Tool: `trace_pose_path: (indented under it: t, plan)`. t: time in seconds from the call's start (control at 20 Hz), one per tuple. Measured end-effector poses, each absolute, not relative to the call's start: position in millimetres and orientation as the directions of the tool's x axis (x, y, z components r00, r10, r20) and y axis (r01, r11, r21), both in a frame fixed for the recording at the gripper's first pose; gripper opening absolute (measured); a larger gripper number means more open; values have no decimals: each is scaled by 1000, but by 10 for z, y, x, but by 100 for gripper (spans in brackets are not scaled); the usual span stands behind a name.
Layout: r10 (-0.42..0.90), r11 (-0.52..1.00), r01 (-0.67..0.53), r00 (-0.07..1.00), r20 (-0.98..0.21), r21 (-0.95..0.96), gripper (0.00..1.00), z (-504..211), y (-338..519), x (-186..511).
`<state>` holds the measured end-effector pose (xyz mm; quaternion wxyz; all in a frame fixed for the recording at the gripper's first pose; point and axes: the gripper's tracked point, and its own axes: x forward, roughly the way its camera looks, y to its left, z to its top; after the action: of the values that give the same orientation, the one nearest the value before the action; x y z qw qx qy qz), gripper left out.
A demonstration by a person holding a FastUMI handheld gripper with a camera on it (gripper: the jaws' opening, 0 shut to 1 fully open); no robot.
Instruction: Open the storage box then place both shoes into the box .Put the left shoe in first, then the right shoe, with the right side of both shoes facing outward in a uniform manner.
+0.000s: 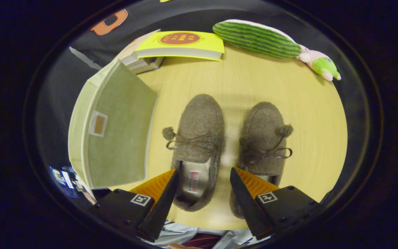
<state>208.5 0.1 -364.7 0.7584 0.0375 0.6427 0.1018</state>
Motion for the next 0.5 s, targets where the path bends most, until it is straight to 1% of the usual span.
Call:
trace_pose_path:
  t: [0.1,0.2,0.25,0.3,0.35,0.5]
  plan:
    - [208,974,-116,112,-972,195,64,-3782,9,2048]
    - [155,983,-121,125,-980,140,32,-3950,-99,2102]
    - [155,984,-102,119,-981,143,16,-3943,-105,2098]
    - [168,984,-77,127,-978,159,9,-3926,-107,2061]
    - [192,981,-63,128,-973,185,7,-3881,-79,2070]
    - [245,970,-22,133,-960,244,6,-3742,-42,2043]
